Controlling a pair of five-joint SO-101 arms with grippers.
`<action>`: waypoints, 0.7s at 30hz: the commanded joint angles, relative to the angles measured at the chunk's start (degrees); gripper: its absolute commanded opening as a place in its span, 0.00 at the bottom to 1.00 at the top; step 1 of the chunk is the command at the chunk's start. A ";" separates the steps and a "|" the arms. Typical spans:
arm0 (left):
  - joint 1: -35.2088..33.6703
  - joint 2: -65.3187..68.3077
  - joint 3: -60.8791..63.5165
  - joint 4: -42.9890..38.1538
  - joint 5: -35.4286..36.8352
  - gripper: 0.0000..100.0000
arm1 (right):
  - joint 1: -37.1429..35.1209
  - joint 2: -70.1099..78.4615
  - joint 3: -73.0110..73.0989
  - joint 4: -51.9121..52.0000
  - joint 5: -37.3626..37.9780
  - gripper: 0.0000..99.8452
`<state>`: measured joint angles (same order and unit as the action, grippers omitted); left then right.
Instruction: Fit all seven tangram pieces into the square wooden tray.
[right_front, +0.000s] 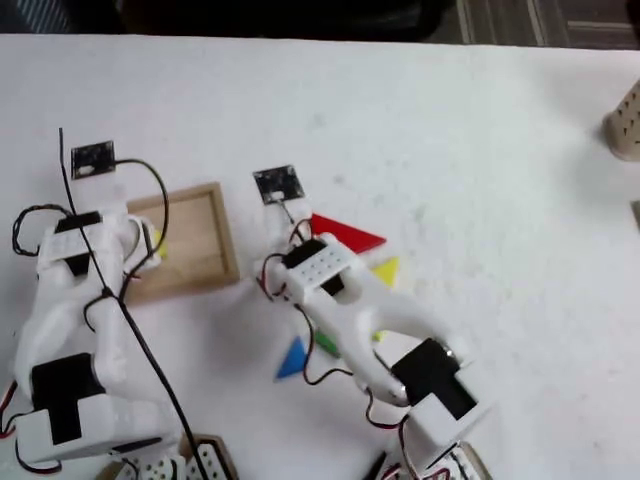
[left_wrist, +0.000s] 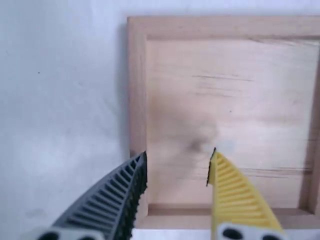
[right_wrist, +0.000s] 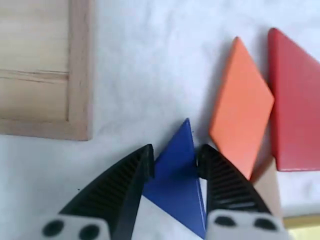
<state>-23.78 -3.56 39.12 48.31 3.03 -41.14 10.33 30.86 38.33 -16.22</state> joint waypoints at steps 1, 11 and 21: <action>0.57 -0.31 -2.37 -1.23 0.00 0.23 | -0.13 0.48 -0.88 1.45 -0.44 0.13; 0.57 -0.31 -2.37 -1.23 0.00 0.23 | -4.88 -7.16 -0.88 14.02 8.62 0.29; 0.48 -0.31 -2.37 -1.23 0.00 0.23 | -2.68 -1.10 0.35 3.56 9.23 0.29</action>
<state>-23.78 -3.56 39.12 48.22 3.03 -45.45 8.31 31.74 45.71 -8.40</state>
